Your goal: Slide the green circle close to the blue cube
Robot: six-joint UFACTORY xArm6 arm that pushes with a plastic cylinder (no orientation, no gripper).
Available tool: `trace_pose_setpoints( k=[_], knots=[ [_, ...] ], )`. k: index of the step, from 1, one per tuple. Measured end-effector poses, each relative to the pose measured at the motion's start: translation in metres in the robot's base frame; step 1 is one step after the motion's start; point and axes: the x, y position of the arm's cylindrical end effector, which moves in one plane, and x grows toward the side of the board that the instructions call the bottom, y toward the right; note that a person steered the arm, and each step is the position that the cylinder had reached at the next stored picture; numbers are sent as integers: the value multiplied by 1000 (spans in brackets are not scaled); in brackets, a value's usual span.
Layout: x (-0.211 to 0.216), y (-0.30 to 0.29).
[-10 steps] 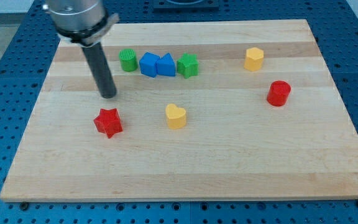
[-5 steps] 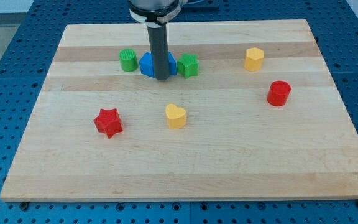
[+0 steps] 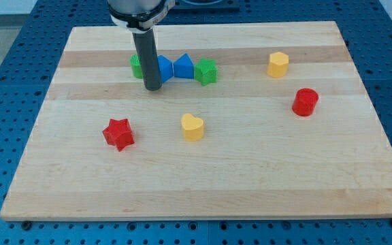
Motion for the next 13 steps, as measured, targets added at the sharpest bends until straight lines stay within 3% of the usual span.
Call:
trace_pose_setpoints(
  k=[5,7,8,10,12,13],
  knots=[
    [-16,3],
    [74,20],
    [76,60],
    [47,123],
    [-12,124],
    [-16,131]
  ],
)
